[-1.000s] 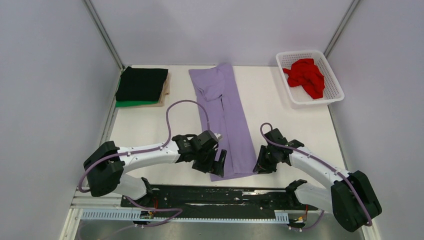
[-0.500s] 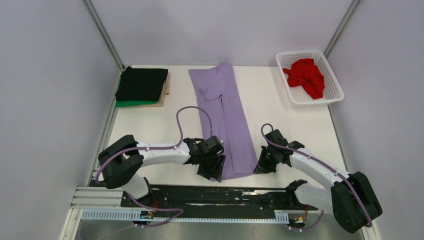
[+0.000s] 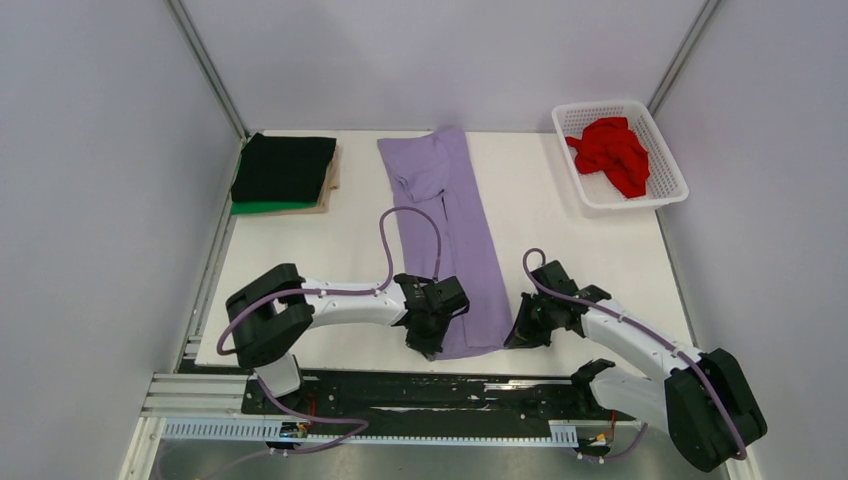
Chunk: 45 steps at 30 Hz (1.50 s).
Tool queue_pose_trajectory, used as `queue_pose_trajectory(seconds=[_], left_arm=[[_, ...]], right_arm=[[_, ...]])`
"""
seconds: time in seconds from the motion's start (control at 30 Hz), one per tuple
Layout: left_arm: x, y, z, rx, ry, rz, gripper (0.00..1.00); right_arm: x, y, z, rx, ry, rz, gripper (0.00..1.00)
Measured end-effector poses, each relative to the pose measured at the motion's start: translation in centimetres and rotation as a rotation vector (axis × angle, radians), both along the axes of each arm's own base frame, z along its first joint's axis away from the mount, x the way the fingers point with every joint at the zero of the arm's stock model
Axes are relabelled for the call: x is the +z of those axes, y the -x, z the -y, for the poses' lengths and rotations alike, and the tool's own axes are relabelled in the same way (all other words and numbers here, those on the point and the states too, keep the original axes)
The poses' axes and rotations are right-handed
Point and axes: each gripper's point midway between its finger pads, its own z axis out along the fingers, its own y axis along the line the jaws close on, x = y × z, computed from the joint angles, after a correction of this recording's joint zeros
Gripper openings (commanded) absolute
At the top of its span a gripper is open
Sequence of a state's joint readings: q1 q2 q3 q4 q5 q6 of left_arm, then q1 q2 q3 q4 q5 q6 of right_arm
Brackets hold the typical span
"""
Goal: Fold and stack the t-shirts
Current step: Grab the bottom of the folded rectangular tshirt with both arms, then fold the folded rectangular tshirt in 1/3 of the way
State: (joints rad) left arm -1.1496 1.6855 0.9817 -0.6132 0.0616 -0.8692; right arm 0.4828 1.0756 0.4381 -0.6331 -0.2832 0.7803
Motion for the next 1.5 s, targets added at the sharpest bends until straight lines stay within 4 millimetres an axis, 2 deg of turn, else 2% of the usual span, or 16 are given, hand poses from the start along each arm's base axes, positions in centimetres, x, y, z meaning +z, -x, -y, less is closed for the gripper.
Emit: queue_pose_trajectory(seconds=[0.17,0.33,0.43,0.57,0.73,0.9,1.0,1.23,1.37,1.5], left_arm=[[0.0,0.5,-1.1,-0.025,-0.076,0.027,0.0],[0.2,1.9,-5.1,-0.035,-0.166,0.032,0.0],[1.4,3.0,-7.4,-0.041,-0.167,0.031,0.0],[3.6,3.3,-7.5,-0.042,-0.079,0.057,0.0],[4.2,3.2,-6.4,-0.045,-0.017,0.062,0.0],[4.4,1.6,-5.4,-0.003,0.037,0.076,0.0],[4.8,-0.8,-4.9,0.062,0.085,0.101,0.0],[6.1,-7.6,-5.0,0.193,0.165,0.188,0.0],[7.2,-12.4,-5.6,0.269,0.185,0.249,0.0],[7.3,-16.3,-6.6,0.316,0.175,0.286,0.0]], right_arm=[[0.2,1.6,-0.8,0.04,-0.068,-0.016,0.0],[1.1,5.2,-3.1,0.175,-0.161,-0.062,0.0],[2.4,6.9,-4.7,0.252,-0.23,-0.062,0.0],[3.5,7.4,-5.6,0.26,-0.279,-0.056,0.0],[4.3,6.5,-6.0,0.242,-0.281,-0.023,0.0],[5.3,4.2,-7.0,0.228,-0.244,0.029,0.0],[5.7,2.1,-7.4,0.215,-0.21,0.064,0.0],[7.7,-5.2,-7.8,0.13,-0.148,0.195,0.0],[7.8,-9.6,-7.3,0.066,-0.094,0.234,0.0],[7.6,-13.9,-6.7,0.015,-0.058,0.258,0.0]])
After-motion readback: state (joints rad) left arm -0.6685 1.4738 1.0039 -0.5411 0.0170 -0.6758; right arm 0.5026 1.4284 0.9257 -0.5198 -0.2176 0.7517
